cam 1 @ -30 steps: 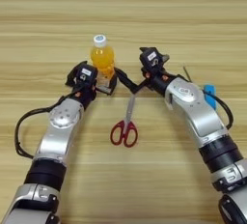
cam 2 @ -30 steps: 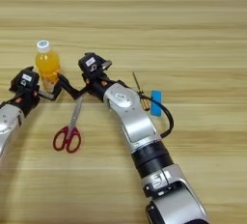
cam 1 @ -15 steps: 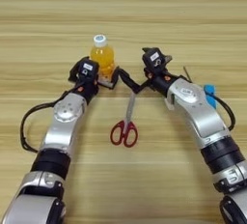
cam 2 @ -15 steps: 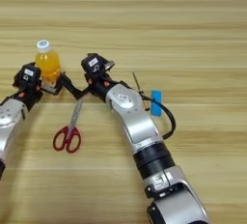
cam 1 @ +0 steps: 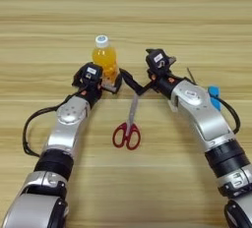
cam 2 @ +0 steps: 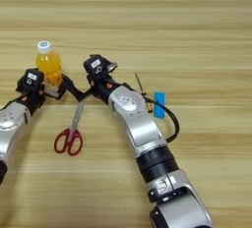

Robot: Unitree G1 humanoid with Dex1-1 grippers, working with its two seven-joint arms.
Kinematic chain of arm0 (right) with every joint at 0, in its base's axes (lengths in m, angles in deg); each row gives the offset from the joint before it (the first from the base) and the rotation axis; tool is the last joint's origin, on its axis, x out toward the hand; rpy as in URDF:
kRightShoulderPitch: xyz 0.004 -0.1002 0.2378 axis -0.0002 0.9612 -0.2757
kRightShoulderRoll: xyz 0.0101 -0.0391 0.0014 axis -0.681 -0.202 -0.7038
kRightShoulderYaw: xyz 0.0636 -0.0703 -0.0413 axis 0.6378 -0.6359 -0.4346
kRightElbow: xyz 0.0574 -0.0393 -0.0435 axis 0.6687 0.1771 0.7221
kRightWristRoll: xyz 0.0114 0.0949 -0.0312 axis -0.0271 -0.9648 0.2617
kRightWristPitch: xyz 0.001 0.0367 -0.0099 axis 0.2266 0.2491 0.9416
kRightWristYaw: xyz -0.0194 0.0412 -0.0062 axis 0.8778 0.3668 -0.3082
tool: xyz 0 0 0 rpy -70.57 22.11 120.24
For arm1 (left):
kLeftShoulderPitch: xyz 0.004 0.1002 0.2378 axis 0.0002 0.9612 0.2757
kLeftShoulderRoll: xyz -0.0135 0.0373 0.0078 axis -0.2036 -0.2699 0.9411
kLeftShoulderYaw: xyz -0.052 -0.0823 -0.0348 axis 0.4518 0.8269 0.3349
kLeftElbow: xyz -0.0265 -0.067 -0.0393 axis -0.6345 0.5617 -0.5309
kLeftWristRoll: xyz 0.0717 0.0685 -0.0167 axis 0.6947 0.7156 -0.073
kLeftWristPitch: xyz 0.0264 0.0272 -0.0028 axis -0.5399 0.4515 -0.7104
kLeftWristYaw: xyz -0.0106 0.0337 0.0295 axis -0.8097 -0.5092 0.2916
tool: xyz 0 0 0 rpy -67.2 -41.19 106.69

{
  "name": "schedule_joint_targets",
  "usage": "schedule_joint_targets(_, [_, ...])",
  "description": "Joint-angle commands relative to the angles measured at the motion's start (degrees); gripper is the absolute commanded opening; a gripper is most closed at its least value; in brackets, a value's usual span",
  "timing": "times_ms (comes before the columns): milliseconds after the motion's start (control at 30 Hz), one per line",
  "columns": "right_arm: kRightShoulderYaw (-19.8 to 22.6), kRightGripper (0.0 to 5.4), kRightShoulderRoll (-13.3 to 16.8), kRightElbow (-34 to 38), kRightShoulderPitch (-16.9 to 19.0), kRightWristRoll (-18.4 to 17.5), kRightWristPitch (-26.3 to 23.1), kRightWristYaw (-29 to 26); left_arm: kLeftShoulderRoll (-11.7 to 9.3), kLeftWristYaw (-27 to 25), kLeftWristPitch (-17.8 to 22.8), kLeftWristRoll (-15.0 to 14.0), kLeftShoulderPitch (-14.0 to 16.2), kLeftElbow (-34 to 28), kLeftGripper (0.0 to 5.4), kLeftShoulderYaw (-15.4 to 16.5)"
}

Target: Move the objects on the table

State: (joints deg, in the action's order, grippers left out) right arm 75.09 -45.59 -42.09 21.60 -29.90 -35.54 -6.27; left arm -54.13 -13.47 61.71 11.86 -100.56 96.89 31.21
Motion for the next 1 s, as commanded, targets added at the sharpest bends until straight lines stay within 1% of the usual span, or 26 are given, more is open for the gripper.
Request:
schedule_joint_targets(33, [0.5,5.4,0.0,0.9,0.3,-0.1,0.0,0.5,0.0,-0.8,-0.5,0.1,-1.1,1.0,4.88,-0.2])
schedule_joint_targets(200, [0.5,5.4,0.0,0.8,0.3,0.0,0.0,0.5,0.1,-1.0,-1.0,-0.1,-1.2,1.3,4.48,0.0])
schedule_joint_targets(233, [0.5,5.4,0.0,0.8,0.3,0.0,0.0,0.5,0.2,-1.1,-1.2,-0.2,-1.2,1.3,4.33,0.0])
schedule_joint_targets(567, [0.4,5.4,0.0,0.8,0.3,0.1,0.1,0.8,0.4,-3.2,-2.6,-1.8,-0.9,0.7,3.38,0.4])
schedule_joint_targets(1000, [0.3,5.4,0.0,0.8,0.4,0.0,0.2,1.0,0.3,-4.2,-3.7,-2.2,-0.7,-0.3,3.36,0.7])
